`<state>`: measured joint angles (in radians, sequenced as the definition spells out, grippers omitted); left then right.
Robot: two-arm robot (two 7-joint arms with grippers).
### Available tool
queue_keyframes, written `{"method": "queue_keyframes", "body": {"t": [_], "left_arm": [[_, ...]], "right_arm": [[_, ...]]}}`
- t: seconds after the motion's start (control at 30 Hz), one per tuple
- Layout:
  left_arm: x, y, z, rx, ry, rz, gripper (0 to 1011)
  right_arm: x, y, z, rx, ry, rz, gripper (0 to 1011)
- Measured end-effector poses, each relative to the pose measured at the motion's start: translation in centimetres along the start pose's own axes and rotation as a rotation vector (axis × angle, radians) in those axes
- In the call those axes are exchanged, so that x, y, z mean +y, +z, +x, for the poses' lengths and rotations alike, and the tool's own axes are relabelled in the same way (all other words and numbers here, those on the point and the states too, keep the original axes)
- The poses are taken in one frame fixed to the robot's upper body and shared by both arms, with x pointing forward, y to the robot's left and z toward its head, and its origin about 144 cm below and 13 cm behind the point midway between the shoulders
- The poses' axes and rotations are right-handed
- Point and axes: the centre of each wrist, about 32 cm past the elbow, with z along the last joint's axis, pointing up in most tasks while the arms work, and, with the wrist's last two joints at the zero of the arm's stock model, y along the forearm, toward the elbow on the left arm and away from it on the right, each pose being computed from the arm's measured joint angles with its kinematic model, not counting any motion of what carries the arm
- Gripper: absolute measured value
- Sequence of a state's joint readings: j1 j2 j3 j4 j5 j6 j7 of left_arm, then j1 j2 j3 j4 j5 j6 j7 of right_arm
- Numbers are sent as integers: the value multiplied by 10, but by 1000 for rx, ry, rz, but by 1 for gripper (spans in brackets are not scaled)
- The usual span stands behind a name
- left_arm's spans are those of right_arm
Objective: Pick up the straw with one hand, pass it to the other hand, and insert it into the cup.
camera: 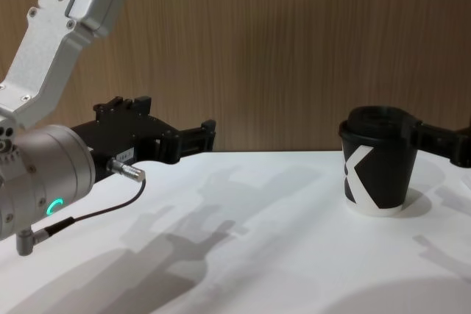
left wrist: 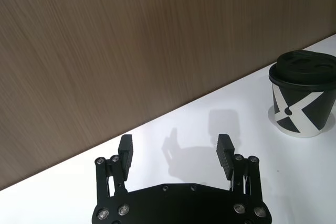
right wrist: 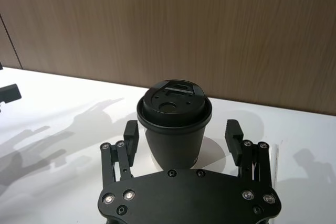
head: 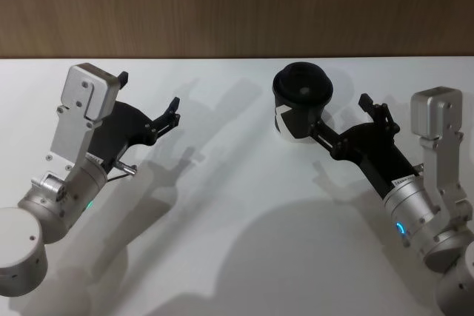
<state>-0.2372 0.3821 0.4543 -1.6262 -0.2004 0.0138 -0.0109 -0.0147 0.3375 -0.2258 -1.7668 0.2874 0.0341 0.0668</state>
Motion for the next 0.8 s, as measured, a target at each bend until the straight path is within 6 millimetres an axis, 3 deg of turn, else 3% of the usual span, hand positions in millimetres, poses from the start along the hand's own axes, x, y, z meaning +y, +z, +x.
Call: {"method": "queue_keyframes", "body": {"t": [0.8], "left_arm": [[0, 0, 0, 0, 0, 0, 1003]], "right_arm": [[0, 0, 0, 0, 0, 0, 1001]]}}
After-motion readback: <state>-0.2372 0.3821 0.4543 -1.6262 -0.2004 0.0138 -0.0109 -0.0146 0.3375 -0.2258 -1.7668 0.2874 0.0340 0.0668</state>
